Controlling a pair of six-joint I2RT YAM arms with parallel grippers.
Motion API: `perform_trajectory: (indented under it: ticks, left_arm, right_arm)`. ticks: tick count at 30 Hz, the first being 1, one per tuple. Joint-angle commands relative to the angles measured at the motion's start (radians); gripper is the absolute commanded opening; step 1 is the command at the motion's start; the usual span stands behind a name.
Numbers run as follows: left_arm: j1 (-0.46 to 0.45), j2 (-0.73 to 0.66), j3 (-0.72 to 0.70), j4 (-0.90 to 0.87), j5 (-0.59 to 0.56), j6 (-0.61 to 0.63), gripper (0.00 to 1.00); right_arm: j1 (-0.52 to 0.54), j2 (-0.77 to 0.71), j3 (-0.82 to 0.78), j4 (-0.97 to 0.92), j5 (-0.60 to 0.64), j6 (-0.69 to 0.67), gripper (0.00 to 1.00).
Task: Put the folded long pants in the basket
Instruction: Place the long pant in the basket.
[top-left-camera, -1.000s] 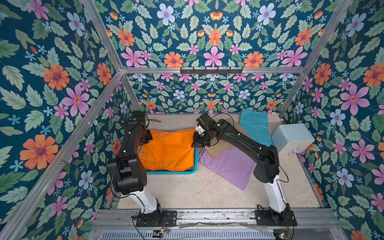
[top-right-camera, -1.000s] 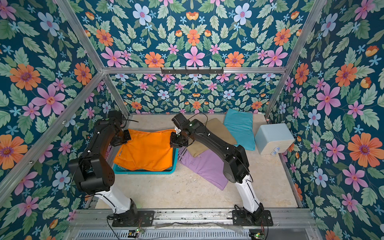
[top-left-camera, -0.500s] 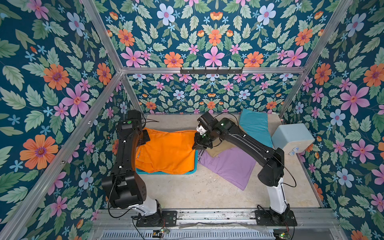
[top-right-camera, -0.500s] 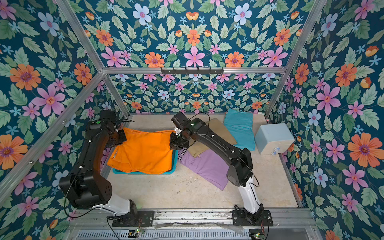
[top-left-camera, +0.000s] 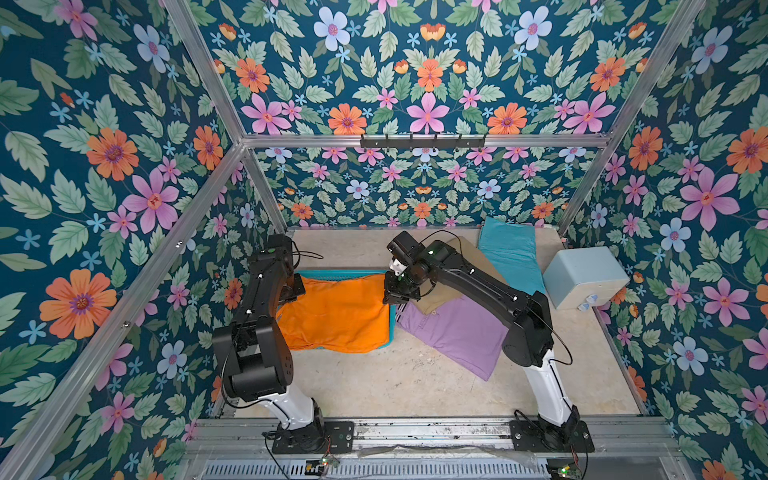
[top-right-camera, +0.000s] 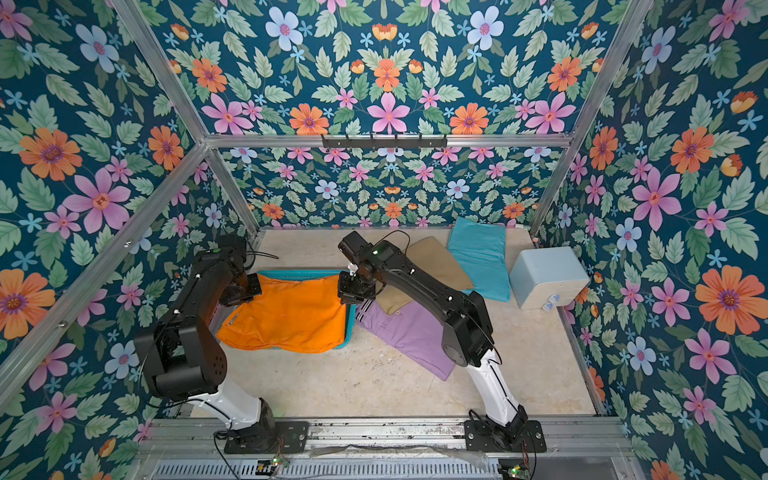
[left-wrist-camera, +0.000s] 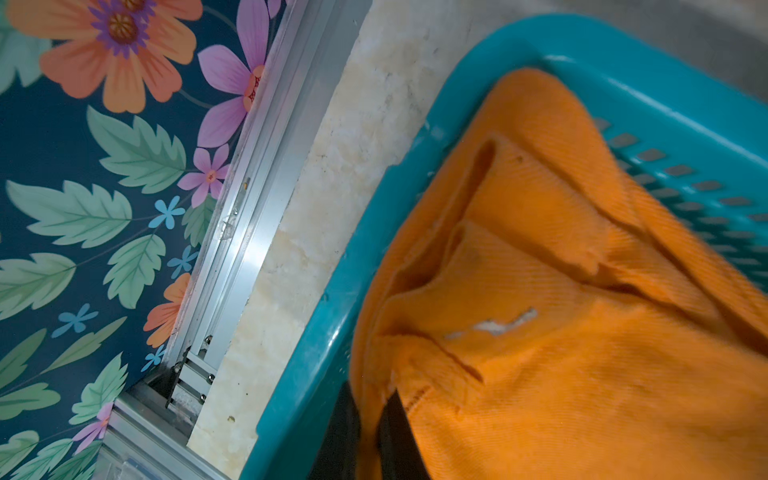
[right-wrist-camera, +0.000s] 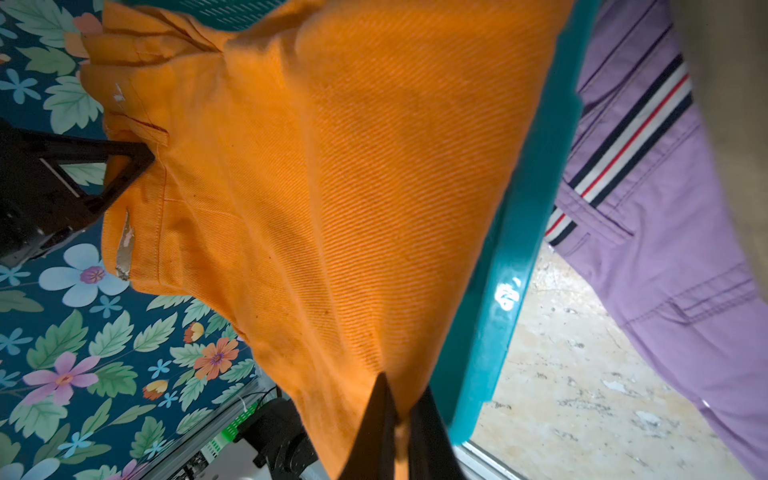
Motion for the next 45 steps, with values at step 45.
perform_trajectory:
  ticks: [45]
  left_arm:
    - [0.001, 0.0, -0.163, 0.332, 0.04, -0.011, 0.0]
  right_arm:
    - [0.048, 0.131, 0.072, -0.07, 0.242, -0.047, 0.0]
